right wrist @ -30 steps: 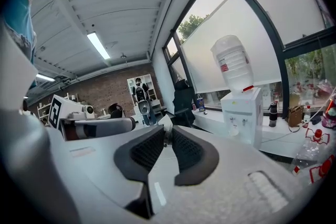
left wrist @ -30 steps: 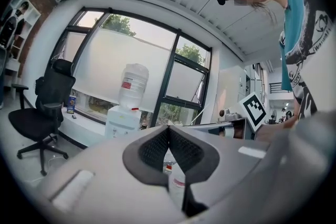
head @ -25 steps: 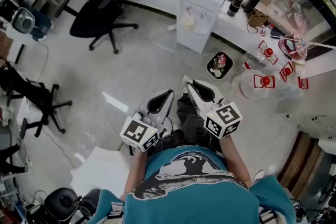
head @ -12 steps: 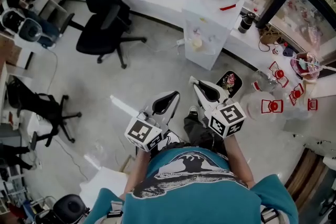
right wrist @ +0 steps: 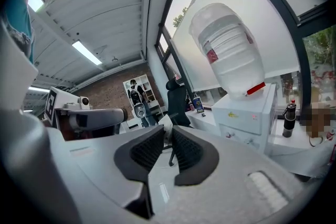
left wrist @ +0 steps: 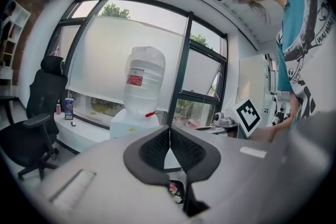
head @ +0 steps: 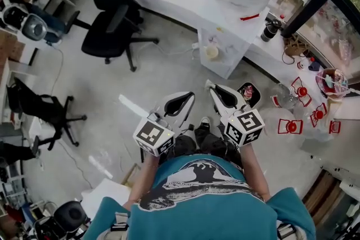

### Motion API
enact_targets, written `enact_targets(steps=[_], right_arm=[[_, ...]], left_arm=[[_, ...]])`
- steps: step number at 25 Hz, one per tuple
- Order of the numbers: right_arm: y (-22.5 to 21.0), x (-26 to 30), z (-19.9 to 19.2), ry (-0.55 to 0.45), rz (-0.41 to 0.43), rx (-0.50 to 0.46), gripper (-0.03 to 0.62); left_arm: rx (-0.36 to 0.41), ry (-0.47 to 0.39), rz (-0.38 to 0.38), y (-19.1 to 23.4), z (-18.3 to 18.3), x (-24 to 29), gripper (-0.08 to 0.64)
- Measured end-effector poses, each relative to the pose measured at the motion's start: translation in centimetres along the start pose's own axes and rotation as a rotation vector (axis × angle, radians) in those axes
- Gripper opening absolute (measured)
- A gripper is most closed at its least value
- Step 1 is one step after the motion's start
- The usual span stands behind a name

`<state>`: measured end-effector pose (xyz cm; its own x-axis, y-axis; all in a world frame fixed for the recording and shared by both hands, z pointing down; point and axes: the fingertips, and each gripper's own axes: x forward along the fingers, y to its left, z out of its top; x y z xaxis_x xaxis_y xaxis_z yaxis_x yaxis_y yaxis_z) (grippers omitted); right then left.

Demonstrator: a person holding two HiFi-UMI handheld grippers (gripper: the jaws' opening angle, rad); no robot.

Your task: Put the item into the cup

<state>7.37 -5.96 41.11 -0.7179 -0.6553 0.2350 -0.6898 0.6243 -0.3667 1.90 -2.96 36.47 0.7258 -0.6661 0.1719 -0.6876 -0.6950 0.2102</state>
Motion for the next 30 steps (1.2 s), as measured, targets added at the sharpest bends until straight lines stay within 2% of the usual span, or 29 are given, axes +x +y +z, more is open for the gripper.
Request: enact_targets(steps=[6, 12, 17, 24, 30], right_arm=[[-1.0, 0.2, -0.2, -0.005, 0.002, 0.037, 0.049], [-1.8, 0.6, -1.2, 0.003, -0.03, 0.066, 0.049], [-2.7, 1.7, -1.5, 0.009, -0.078, 0.078, 0.049], [-4.7, 4.9, -1.4, 0.007, -0.162, 0.123, 0.049], [-6.6, 8.4, -1.0, 0.004, -0.247, 0.146, 0.049]], left_arm=[[0.008, 0.042, 0.01, -0.1, 0.4, 0.7, 0.017], [0.011, 0.068, -0.027, 0.0, -0.4, 1.5, 0.015], [0.006, 0.071, -0.068, 1.8, -0.4, 2.6, 0.015], [0.018, 0.105, -0.153, 5.3, 0.4, 4.5, 0.015], [0.034, 0.137, -0.269, 8.1, 0.6, 6.3, 0.015]])
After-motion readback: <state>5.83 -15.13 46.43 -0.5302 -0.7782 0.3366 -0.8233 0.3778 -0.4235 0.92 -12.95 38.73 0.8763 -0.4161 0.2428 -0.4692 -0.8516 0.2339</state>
